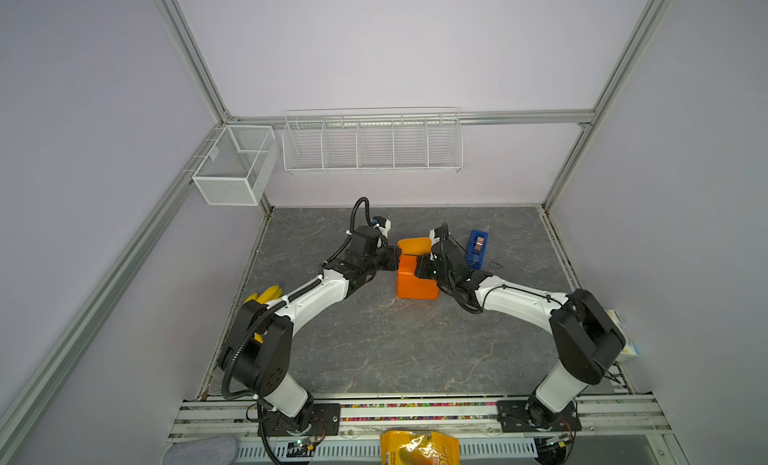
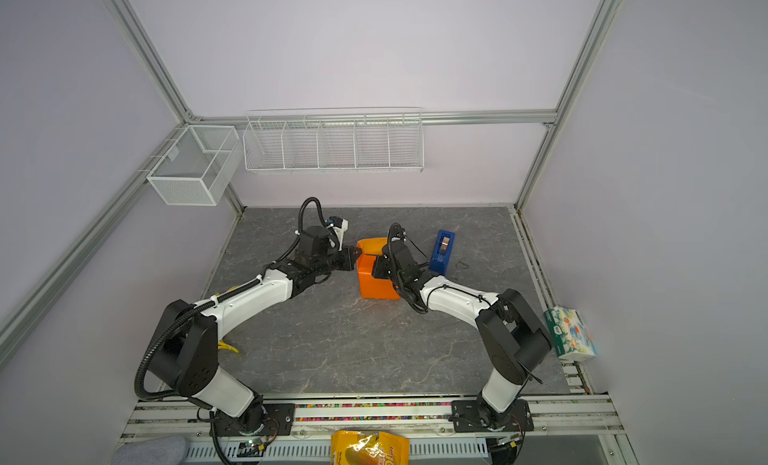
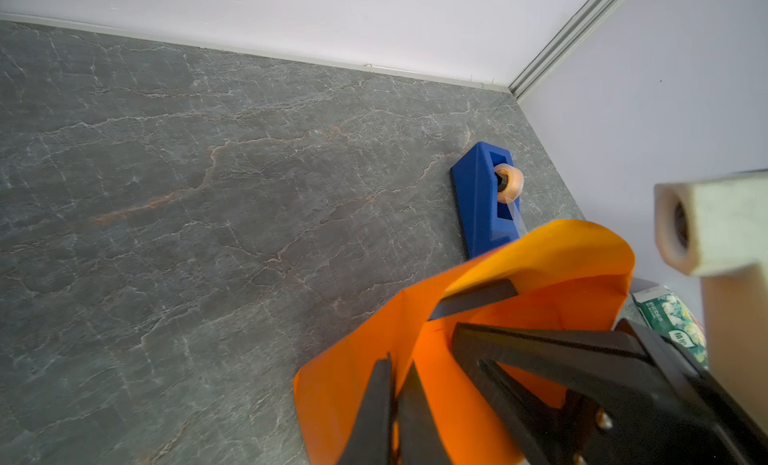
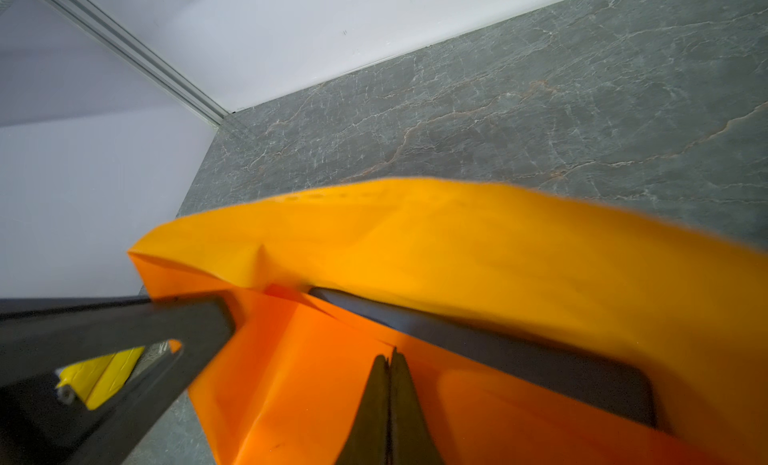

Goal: Wrap the gift box in paper

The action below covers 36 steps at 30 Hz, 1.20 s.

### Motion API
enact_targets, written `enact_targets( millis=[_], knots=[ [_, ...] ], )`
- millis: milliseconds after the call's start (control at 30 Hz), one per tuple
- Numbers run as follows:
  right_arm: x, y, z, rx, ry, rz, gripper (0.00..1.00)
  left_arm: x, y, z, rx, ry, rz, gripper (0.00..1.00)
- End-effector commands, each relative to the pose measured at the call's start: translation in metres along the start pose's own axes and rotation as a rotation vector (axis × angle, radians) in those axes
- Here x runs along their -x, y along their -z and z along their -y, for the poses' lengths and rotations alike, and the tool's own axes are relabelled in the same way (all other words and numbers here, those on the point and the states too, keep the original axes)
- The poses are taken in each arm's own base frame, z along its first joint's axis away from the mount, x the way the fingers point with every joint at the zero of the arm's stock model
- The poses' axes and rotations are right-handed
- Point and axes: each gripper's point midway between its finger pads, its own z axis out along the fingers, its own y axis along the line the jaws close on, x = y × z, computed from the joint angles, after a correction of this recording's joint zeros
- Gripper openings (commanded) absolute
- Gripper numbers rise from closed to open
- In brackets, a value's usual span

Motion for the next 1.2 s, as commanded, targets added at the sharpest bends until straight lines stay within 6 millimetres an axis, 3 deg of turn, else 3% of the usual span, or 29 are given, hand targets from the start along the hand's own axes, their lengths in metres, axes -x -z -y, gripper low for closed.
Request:
enact_targets(
  millis=[0, 200, 367, 700, 1167],
  knots=[
    [-0.033, -0.001, 0.036, -0.126, 0.017, -0.113, 0.07, 0.017, 0.021, 0.007, 0.007, -0.018, 0.067, 0.3],
    [-0.033, -0.001, 0.036, -0.127, 0.018, -0.113, 0.07, 0.02, 0.035, -0.022, 0.119, 0.006, 0.125, 0.33],
    [-0.033, 0.0, 0.036, -0.128, 0.022, -0.117, 0.07, 0.004, 0.025, -0.038, 0.143, 0.04, 0.086, 0.34],
    [-0.033, 0.0, 0.035, -0.126, 0.018, -0.115, 0.07, -0.013, -0.009, -0.027, -0.004, 0.116, 0.067, 0.38],
    [-0.033, 0.0, 0.036, -0.125, 0.015, -0.116, 0.07, -0.017, -0.013, -0.022, -0.061, 0.174, 0.109, 0.38]
  ],
)
